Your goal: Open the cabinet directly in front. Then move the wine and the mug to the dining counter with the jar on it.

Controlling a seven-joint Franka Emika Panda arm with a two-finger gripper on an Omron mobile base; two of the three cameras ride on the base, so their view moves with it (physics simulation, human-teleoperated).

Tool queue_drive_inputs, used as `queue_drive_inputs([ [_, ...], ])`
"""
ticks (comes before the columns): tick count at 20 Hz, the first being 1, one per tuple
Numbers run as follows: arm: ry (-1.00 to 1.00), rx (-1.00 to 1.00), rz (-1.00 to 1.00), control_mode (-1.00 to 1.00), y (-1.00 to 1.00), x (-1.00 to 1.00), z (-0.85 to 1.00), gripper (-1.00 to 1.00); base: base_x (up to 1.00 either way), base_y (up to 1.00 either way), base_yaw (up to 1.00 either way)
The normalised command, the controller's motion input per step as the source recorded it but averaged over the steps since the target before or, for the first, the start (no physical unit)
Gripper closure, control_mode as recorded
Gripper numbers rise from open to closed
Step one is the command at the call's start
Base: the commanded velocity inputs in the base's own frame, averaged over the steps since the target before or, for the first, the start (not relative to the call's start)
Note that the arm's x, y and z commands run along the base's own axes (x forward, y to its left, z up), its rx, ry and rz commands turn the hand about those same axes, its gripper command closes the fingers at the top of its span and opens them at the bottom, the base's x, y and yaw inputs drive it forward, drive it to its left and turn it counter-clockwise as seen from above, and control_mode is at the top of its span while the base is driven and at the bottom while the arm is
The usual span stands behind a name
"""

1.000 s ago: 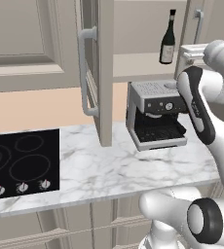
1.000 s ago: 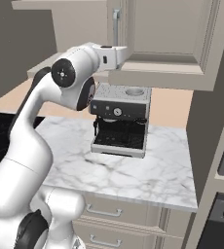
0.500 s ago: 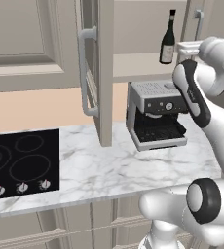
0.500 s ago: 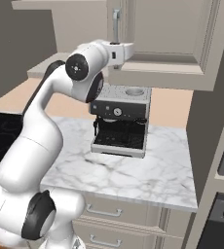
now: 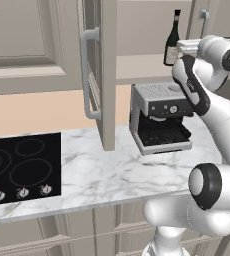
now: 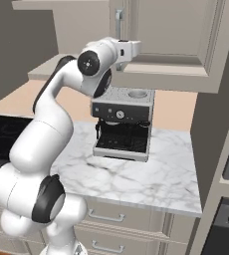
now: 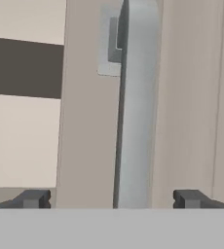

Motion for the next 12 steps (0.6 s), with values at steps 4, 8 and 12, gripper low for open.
queue_drive_inputs([
  [4, 0.00, 0.00, 0.01, -1.00, -0.11, 0.44, 0.00, -1.00, 0.00, 0.00, 0.00],
  [8, 0.00, 0.00, 0.01, -1.00, -0.10, 0.45, 0.00, -1.00, 0.00, 0.00, 0.00],
  [12, 0.00, 0.00, 0.01, -1.00, -0.09, 0.44, 0.00, 1.00, 0.00, 0.00, 0.00],
])
